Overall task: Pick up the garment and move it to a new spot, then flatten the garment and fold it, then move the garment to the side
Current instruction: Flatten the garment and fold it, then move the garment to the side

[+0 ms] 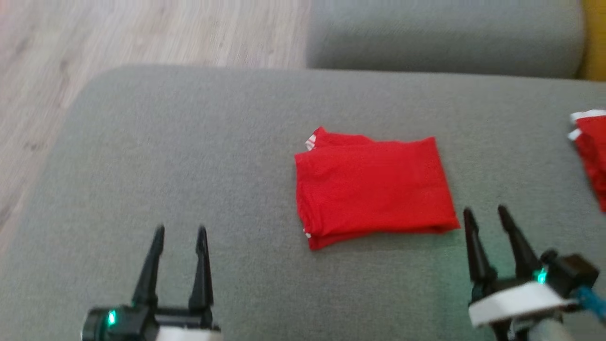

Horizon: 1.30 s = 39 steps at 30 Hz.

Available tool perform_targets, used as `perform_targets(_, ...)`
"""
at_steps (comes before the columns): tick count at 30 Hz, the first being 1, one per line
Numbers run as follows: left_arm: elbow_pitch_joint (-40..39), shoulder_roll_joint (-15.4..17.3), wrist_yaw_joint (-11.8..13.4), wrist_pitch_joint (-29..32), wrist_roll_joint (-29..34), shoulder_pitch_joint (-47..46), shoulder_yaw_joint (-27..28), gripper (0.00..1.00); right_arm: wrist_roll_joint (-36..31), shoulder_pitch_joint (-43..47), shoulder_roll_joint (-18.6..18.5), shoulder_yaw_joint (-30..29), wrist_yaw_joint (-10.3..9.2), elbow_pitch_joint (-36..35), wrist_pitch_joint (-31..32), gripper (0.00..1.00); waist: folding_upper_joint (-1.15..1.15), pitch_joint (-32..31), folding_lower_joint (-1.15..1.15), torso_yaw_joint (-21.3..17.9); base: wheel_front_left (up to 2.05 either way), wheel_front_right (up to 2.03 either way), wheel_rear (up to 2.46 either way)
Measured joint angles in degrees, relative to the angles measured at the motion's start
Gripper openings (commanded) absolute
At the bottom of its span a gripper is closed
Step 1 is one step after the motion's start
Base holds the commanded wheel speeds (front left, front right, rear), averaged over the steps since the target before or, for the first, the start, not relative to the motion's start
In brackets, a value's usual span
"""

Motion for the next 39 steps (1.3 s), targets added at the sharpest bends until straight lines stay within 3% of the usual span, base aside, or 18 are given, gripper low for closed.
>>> perform_targets(4, 2.1, 0.0, -0.2, 0.0, 0.0, 3.6, 0.1, 1.00, -5.1, 3.9, 0.7, 0.0, 0.00, 0.4, -0.1, 1.00, 0.00, -2.9, -0.01, -1.3, 0.00, 0.00, 0.00)
perform_targets(14, 4.6, 0.1, -2.6, 0.0, 1.2, 6.2, 1.2, 1.00, -9.4, 7.1, 3.9, -1.0, 0.00, 0.4, -0.1, 1.00, 0.00, -6.0, 0.00, -4.1, 0.00, 0.00, 0.00)
perform_targets(39, 5.7, 0.1, -1.6, 0.0, 0.5, 6.5, 2.4, 1.00, -11.8, 8.1, 5.2, -1.3, 0.00, 0.7, -0.1, 1.00, 0.00, -6.0, 0.01, -5.5, 0.00, 0.00, 0.00)
